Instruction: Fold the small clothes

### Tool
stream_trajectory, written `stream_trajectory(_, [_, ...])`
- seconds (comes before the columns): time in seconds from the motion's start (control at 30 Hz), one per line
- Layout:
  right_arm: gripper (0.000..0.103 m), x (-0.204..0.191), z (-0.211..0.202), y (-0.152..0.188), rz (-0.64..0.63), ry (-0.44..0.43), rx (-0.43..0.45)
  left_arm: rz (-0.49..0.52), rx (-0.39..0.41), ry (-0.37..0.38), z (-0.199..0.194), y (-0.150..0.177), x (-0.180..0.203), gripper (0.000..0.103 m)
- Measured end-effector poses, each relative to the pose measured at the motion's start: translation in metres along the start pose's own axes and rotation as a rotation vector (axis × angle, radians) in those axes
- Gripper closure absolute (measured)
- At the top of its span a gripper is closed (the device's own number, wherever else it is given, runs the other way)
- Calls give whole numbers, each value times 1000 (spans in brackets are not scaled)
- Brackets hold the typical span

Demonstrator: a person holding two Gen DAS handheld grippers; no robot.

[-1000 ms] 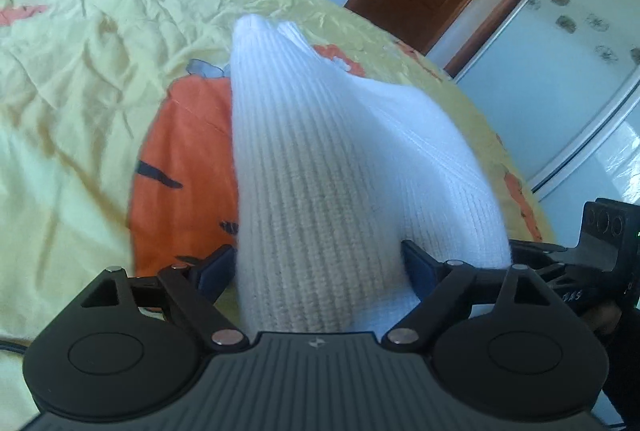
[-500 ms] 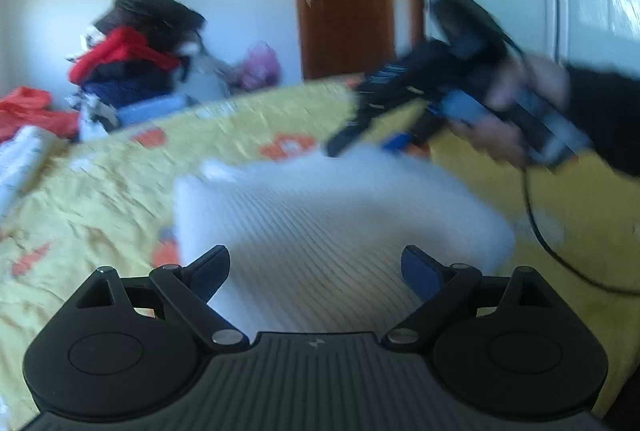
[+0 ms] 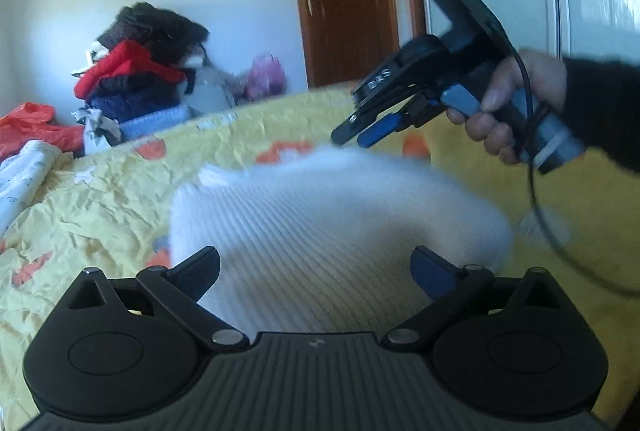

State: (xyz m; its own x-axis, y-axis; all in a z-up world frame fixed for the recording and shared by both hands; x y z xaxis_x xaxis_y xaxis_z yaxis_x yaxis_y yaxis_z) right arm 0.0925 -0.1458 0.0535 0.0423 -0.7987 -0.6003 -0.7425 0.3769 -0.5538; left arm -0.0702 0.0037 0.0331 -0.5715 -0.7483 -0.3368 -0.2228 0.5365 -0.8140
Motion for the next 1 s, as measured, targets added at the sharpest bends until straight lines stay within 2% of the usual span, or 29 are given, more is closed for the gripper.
stream_trajectory(0.07, [64, -21, -8, -8, -12, -80, 34, -21, 5, 1, -3, -4, -7, 0])
stream_trajectory(0.13, [58, -38, 5, -7, -14, -136, -24, -17, -48, -12, 17, -5, -13, 0])
stream_trajectory(0.17, [55, -43, 14, -4, -28, -130, -51, -18, -85, -9, 29, -3, -14, 0])
stream_trajectory(0.23, [54, -43, 48, 5, -67, -34, -125, -56, -102, 24, 43, 1, -16, 0])
stream_trajectory(0.27, [59, -34, 69, 13, -101, 69, -164, -74, -102, 34, 48, 2, -17, 0])
stream_trajectory(0.3, [59, -26, 80, 19, -150, 85, -144, -90, -112, 44, 54, 1, -19, 0])
stream_trajectory(0.33, [60, -20, 83, 21, -174, 53, -113, -107, -119, 54, 58, 1, -20, 0])
stream_trajectory(0.4, [62, -11, 83, 14, -87, 32, -117, -94, -119, 32, 63, 2, -18, 0])
stream_trajectory(0.5, [60, -22, 73, 15, -151, 89, -96, -78, -107, -12, 60, -1, -15, 0])
stream_trajectory(0.57, [52, -33, 51, 19, -130, 120, -35, -103, -88, -53, 39, -2, -17, 0])
stream_trajectory(0.6, [49, -38, 30, 24, -116, 91, 1, -121, -68, -55, 26, -1, -18, 0])
stream_trajectory(0.67, [45, -44, -12, 38, -96, -22, 53, -160, -21, -54, -1, 4, -19, 0])
stream_trajectory(0.73, [44, -47, -42, 58, -51, -125, 38, -176, 0, -30, -15, 7, -17, 0])
stream_trajectory(0.77, [44, -45, -48, 69, -20, -174, 3, -164, -17, -4, -15, 10, -11, 0])
stream_trajectory(0.8, [45, -40, -50, 82, 29, -217, -53, -147, -53, 22, -9, 14, -6, 0])
stream_trajectory(0.83, [47, -31, -44, 94, 66, -220, -109, -113, -89, 20, -3, 19, 2, 0])
stream_trajectory(0.87, [67, -19, -35, 106, 79, -186, -147, -41, -111, -23, 5, 24, 10, 0])
stream_trajectory(0.9, [87, -10, -31, 112, 67, -174, -121, -2, -125, -47, 10, 27, 14, 0])
stream_trajectory(0.93, [92, -2, -31, 113, 79, -164, -88, 1, -128, -53, 11, 27, 14, 0])
stream_trajectory(0.97, [93, 5, -34, 110, 138, -151, -93, -24, -125, -45, 7, 25, 11, 0])
stream_trajectory(1.0, [86, 6, -41, 105, 207, -142, -100, -51, -114, -44, 1, 22, 6, 0])
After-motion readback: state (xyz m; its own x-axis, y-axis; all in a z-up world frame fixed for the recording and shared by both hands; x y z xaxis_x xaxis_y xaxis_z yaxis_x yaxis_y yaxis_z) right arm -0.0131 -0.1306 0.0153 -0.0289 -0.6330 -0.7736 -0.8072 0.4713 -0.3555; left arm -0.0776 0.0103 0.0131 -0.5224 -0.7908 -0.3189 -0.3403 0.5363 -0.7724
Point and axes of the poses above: each gripper's, at about its wrist camera, not at the fingertips, and z roughly the way its jaws point, x to its right, y to its underside, the point moved 4 cm from there along z, roughly the way its jaws point, and after that the axes turned 15 degrees about z, right-handed, at the moved point
